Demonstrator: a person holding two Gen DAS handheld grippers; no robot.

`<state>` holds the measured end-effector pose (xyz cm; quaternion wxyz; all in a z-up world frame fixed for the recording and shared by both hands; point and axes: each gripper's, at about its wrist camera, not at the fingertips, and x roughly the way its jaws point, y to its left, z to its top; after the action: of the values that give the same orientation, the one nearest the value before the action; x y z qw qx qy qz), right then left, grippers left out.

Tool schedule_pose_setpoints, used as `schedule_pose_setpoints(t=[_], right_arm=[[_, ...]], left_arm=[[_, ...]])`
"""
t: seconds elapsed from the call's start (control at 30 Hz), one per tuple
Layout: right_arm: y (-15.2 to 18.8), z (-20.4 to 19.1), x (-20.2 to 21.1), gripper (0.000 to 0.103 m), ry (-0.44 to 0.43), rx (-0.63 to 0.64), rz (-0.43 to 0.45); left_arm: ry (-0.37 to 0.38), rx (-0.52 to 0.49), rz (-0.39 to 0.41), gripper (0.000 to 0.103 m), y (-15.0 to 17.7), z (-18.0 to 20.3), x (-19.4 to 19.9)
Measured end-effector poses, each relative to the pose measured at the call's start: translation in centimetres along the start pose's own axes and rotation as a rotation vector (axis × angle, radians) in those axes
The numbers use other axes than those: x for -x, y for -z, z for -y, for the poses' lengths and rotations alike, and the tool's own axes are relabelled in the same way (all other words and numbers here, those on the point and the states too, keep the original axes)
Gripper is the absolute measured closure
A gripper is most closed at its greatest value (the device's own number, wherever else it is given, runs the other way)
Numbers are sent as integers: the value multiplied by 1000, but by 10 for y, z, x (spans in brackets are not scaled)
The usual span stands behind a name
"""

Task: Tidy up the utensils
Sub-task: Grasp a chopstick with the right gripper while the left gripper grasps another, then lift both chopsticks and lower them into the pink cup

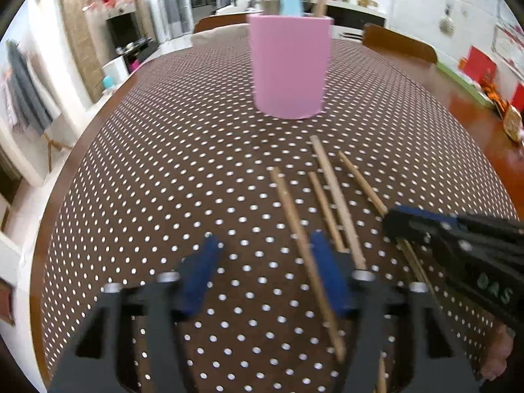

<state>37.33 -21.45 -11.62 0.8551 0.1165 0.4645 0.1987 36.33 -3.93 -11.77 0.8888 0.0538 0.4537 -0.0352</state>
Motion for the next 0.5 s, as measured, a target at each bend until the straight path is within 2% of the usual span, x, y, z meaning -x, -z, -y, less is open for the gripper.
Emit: schedule_pose_setpoints(t=[0.03, 0.07, 0.17, 0.27, 0.5], right_arm=[[-2, 2, 4, 97, -4, -3, 7], [-3, 2, 7, 97, -4, -6, 11], [-4, 2, 21, 97, -6, -17, 36], [-6, -1, 35, 97, 2, -10, 69], [-17, -11, 74, 97, 10, 9, 169]], left_arm=[[-14, -9, -2, 82, -1, 4, 1], [-23, -18, -2, 93, -1, 7, 2], [-46, -49, 16, 97, 1, 14, 2], [-9, -26, 16, 97, 0, 11, 6], [55, 19, 139, 97, -6, -1, 47]])
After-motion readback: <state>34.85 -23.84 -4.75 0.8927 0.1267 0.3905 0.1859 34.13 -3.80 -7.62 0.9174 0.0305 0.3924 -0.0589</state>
